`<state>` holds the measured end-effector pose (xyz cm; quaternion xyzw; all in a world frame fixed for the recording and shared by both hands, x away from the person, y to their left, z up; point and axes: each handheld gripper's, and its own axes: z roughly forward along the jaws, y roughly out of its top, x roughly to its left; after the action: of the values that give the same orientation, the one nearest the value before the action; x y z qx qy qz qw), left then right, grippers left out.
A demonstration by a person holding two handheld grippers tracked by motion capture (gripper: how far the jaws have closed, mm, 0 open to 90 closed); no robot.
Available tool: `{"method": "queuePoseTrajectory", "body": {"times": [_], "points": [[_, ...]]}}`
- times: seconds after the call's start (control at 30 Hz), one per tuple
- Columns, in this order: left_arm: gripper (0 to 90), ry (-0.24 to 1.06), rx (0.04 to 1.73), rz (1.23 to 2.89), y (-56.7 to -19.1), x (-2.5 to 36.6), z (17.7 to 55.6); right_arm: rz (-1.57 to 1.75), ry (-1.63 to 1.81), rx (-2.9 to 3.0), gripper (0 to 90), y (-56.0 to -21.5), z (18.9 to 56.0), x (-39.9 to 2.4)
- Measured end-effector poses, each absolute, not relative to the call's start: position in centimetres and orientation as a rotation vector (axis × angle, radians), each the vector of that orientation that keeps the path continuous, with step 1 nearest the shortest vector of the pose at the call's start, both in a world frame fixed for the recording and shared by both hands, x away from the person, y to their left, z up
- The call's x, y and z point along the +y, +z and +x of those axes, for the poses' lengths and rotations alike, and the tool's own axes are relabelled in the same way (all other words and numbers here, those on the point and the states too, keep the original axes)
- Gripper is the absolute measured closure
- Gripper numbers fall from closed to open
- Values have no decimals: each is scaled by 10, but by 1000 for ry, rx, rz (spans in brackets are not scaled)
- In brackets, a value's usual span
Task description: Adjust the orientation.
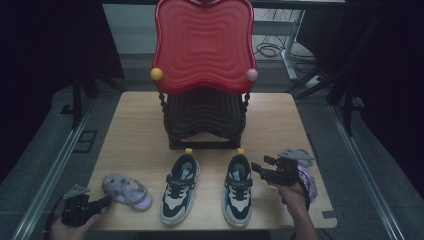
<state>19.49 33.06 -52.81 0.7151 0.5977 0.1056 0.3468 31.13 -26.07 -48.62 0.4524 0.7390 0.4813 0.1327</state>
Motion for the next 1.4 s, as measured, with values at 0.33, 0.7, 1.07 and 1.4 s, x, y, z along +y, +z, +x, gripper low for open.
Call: {"method": "queuePoseTrajectory", "body": {"times": [0.33, 0.7, 1.07, 1.4], "points": [[883, 276, 1565, 1842, -529, 337, 197, 1321, 1403, 2143, 334, -487, 311, -261], [886, 299, 1599, 1832, -528, 346, 206, 1324, 1389, 2145, 335, -488, 312, -260], [890, 260, 1585, 1848, -525, 349, 225, 1326, 1388, 2142, 335, -488, 311, -262], [889, 227, 1579, 1861, -524, 351, 243, 1329, 1384, 2145, 335, -489, 311, -261]]}}
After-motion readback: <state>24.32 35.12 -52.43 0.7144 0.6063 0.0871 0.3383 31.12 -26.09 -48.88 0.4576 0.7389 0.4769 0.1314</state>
